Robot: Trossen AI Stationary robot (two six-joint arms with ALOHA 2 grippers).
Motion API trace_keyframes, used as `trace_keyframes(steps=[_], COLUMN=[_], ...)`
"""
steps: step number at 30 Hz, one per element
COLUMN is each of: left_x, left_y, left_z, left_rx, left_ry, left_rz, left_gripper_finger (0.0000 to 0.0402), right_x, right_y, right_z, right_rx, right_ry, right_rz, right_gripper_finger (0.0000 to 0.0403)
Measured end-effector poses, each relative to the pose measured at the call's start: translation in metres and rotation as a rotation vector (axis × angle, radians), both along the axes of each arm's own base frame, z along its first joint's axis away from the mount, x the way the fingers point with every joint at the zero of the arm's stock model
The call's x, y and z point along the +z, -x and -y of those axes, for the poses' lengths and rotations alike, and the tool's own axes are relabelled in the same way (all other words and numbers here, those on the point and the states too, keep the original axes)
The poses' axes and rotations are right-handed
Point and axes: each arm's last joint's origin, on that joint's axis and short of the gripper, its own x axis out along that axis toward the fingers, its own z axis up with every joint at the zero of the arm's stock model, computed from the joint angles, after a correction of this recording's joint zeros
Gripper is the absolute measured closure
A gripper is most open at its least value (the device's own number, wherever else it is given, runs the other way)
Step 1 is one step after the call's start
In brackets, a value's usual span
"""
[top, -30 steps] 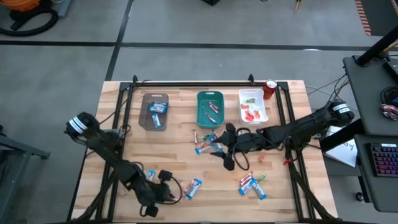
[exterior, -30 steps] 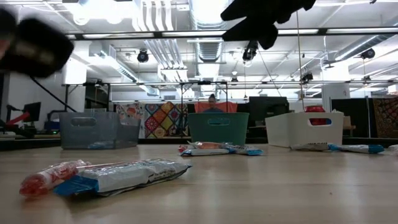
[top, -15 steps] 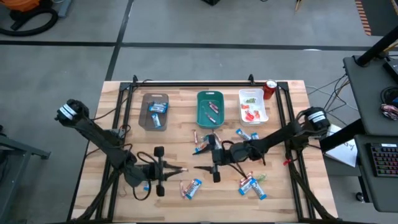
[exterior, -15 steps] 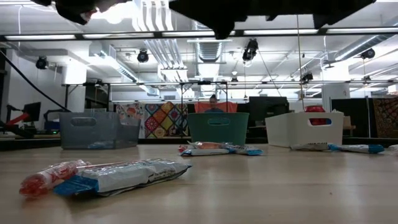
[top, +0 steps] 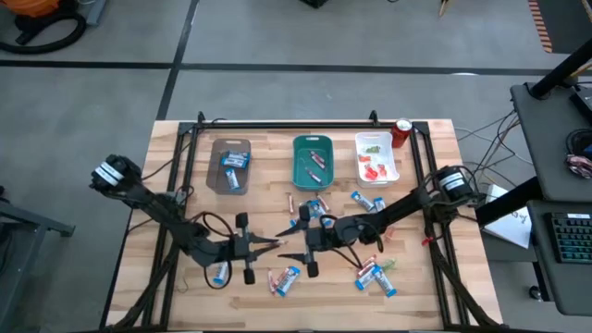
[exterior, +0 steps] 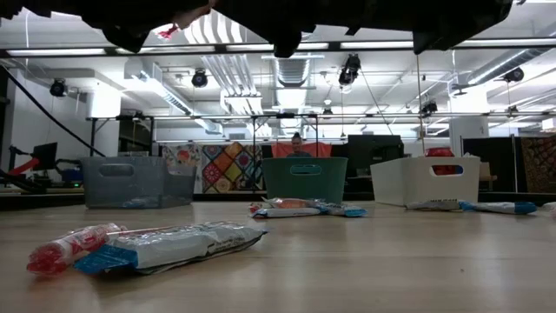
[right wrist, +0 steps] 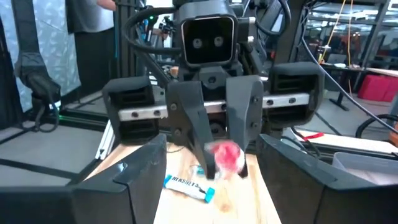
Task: Sort candy
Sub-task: Put the red candy into the blue bin
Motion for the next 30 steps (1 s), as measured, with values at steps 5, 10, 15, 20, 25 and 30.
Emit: trace_keyframes(steps=[5,10,15,20,25,30], left_x=[-0.001,0.002,0.002,0.002,0.002,0.002], left_y=[-0.005,-0.006,-0.005,-0.005,-0.005,-0.005], left_z=[0.003,0.004,0.004,0.004,0.003,0.001], left_rx=[0.000,0.004,0.003,0.016,0.046,0.108], left_ry=[-0.002,0.004,0.001,0.004,0.014,0.007], left_rz=[-0.001,0.007,0.004,0.008,0.013,0.011], left_gripper_finger=[0.0385,0.0384,0.0384,0.0377,0.0338,0.0279], right_x=[0.002,0.001,0.001,0.002,0.005,0.009], right_y=[-0.002,-0.003,-0.002,-0.002,-0.003,-0.003], right_z=[0.002,0.004,0.004,0.004,0.009,0.023], right_rx=[-0.006,-0.009,-0.009,-0.014,-0.031,-0.064], right_ry=[-0.010,-0.022,-0.015,-0.036,-0.057,-0.098], right_rz=[-0.002,-0.009,-0.007,-0.012,-0.018,-0.072], right_gripper_finger=[0.0194,0.0290,0.0369,0.0369,0.0369,0.0369])
